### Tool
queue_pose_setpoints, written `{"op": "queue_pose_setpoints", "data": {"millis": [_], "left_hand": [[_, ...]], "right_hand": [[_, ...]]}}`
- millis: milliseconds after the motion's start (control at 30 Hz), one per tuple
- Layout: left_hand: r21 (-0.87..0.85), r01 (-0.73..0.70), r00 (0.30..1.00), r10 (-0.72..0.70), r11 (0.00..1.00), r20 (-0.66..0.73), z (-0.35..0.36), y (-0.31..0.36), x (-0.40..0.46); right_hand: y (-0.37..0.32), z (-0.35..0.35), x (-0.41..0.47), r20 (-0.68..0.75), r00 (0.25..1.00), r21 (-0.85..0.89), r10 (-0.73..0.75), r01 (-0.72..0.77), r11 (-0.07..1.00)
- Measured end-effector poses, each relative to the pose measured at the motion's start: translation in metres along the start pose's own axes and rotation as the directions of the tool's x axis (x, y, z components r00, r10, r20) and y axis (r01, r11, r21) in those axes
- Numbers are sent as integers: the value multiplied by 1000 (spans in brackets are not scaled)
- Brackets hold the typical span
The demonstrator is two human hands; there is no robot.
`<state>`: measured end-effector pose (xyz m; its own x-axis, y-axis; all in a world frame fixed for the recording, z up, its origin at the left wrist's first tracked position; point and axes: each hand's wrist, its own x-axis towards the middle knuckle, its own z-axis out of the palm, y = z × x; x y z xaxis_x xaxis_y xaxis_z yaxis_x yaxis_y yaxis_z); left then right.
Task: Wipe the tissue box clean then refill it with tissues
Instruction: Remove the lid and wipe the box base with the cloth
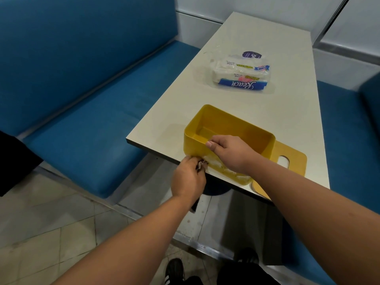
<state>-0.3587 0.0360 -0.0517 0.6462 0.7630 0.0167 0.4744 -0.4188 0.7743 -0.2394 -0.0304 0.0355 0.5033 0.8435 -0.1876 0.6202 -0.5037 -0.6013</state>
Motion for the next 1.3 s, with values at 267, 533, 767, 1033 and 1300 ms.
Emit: {"op": "queue_pose_setpoints", "data": {"millis": [267,533,767,1033,1300], "left_hand": [[-13,303,930,-299,953,-211,-14,-14,33],[92,243,962,-227,966,-154,-11,-7,27],[-1,6,999,-6,1000,-43,-15,-15,18],[-71,-103,993,99,992,-65,-8,-13,13],[-156,-174,977,150,972,-155,-8,-1,10]], "right_hand": [[1,0,0,12,1000,-4,11,-11,1000],[2,3,2,-9,1000,-16,18,-18,1000],[1,1,2,-5,1000,-4,28,-28,1000],[3,0,1,16,997,84,69,-70,994],[6,0,6,38,994,246,100,-106,963]]}}
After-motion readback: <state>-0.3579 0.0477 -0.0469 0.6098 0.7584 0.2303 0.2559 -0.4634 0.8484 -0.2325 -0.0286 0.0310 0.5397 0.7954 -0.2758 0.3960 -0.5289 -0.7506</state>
